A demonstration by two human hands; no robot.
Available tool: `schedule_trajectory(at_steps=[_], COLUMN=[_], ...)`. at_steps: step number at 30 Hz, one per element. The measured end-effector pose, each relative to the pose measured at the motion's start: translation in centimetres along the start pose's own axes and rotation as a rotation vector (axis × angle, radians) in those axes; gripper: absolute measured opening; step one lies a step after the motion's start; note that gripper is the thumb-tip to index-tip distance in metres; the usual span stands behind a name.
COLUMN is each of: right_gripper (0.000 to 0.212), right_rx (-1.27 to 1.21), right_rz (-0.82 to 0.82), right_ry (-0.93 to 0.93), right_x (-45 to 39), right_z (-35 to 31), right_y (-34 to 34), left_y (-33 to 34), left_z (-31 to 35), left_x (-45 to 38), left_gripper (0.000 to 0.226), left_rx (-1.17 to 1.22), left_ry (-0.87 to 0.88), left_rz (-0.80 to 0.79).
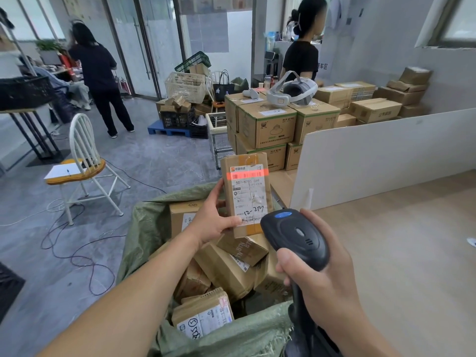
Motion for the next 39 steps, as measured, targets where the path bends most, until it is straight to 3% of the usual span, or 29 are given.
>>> schedule_trajectory(at_steps=[7,23,39], right_gripper=[0.094,0.087,0.07], right_rx=[0.063,0.099,0.124], right_rz=[-0.028,-0.12,-0.147], right_ry=[-0.016,0.012,0.027], right_x=[-0.1,0.6,1.6], right_z=[0.6,1.2,1.6], right_y=[2.0,5.4,6.7], left_y=[-2.1,-5.7,-8.5], left_z=[-1.4,-3.2,-3.1], left_x=[-0.6,-1.3,-2.1], left_gripper=[0.112,0.112,0.103], left_rx=[0.042,0.049,0.111], left_ry=[-0.054,-0.065,-0.055], left_rz=[0.019,0.054,0.087])
Point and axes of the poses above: each hand's wrist, its own x-axis away from the middle knuckle, its own y-axis out of the palm, z = x × y, the point moved 9 cm from there along -x, towards the middle knuckle, and after that the axes turned 14 degrees about z, right-handed, at the moved point
